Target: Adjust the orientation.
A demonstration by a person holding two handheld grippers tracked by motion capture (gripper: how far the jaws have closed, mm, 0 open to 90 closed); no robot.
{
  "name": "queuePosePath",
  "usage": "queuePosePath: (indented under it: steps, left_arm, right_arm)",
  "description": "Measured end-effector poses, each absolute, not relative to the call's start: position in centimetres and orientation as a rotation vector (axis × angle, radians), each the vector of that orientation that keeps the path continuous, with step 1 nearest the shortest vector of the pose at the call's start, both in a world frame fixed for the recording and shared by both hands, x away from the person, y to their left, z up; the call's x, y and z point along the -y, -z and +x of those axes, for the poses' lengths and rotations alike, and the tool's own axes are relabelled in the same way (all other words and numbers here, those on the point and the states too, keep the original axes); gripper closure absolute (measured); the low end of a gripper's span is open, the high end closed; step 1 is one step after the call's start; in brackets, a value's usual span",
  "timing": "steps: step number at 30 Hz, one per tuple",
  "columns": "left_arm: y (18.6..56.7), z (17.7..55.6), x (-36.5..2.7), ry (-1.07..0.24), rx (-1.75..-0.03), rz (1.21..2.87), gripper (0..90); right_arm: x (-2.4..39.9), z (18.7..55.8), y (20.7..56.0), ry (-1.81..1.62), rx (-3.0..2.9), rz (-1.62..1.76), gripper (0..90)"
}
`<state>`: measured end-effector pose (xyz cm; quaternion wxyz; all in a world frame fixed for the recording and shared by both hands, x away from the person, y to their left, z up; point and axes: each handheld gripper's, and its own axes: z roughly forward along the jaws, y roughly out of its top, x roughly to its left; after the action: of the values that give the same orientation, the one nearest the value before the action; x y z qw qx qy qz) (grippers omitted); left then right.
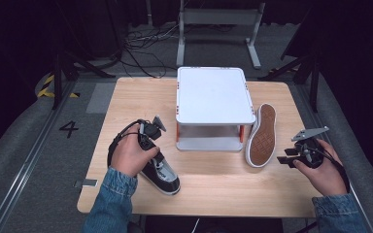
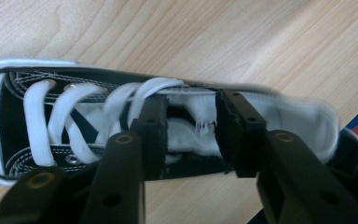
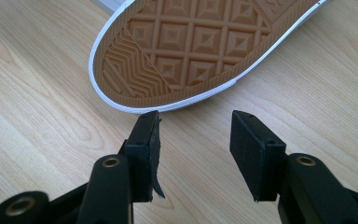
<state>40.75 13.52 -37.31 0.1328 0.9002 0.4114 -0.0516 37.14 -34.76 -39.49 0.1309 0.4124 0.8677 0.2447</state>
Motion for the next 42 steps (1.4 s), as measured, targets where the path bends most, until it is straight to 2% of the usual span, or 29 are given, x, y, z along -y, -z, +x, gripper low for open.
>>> queuePosePath:
  steps: [1,3,8,11,13,16,19,20,23,24,26,27,29,33,38,42]
  left_arm:
    - [37.2,40.6,-13.6,0.151,-1.171,2.611,59.7]
    - [36.7,40.2,-13.8,0.146,-1.145,2.611,52.7]
    - [34.9,39.6,-14.6,-0.095,-1.265,2.584,34.4]
    - [35.6,39.9,-14.1,-0.124,-1.246,2.635,24.8]
    - [36.6,40.2,-13.3,-0.091,-1.220,2.715,22.7]
    - [38.0,40.6,-12.4,-0.107,-1.230,2.809,21.0]
    - [39.0,41.3,-12.0,-0.110,-1.254,2.798,17.1]
    - [39.3,41.5,-11.9,-0.145,-1.261,2.812,19.6]
    - [39.3,42.0,-12.6,-0.116,-1.303,2.765,24.0]
    - [39.3,42.3,-13.1,-0.096,-1.327,2.756,29.1]
    - [39.8,42.3,-13.3,-0.093,-1.328,2.769,33.2]
    - [39.8,42.1,-13.2,-0.149,-1.323,2.804,40.5]
    - [39.7,42.1,-13.2,-0.154,-1.322,2.819,54.9]
    - [38.8,42.0,-14.0,-0.196,-1.240,2.794,71.5]
    - [37.5,41.9,-14.7,-0.230,-1.169,2.784,77.1]
    - [35.9,41.7,-14.8,-0.193,-1.048,2.732,78.1]
  right_arm:
    - [34.8,37.1,39.5,-0.710,-2.520,1.198,53.7]
    - [34.8,37.2,39.5,-0.712,-2.518,1.199,53.8]
    - [34.9,37.2,39.5,-0.715,-2.514,1.194,53.7]
    - [34.9,37.1,39.5,-0.714,-2.512,1.192,53.7]
    - [34.9,37.0,39.5,-0.709,-2.517,1.195,53.7]
    - [35.0,37.0,39.5,-0.712,-2.514,1.193,53.6]
    - [35.2,36.9,39.5,-0.712,-2.509,1.202,53.3]
    - [35.2,36.9,39.5,-0.714,-2.508,1.204,53.1]
    - [35.2,36.9,39.6,-0.709,-2.509,1.197,52.9]
    - [35.2,36.8,39.6,-0.709,-2.509,1.195,52.9]
    - [35.3,36.8,39.6,-0.715,-2.505,1.196,52.8]
    - [35.3,36.8,39.6,-0.712,-2.504,1.196,52.8]
    - [35.2,36.8,39.6,-0.714,-2.503,1.197,52.8]
    - [35.2,36.8,39.6,-0.711,-2.503,1.196,52.8]
    - [35.2,36.8,39.8,-0.707,-2.505,1.201,52.8]
    - [35.2,36.8,39.6,-0.712,-2.495,1.197,52.6]
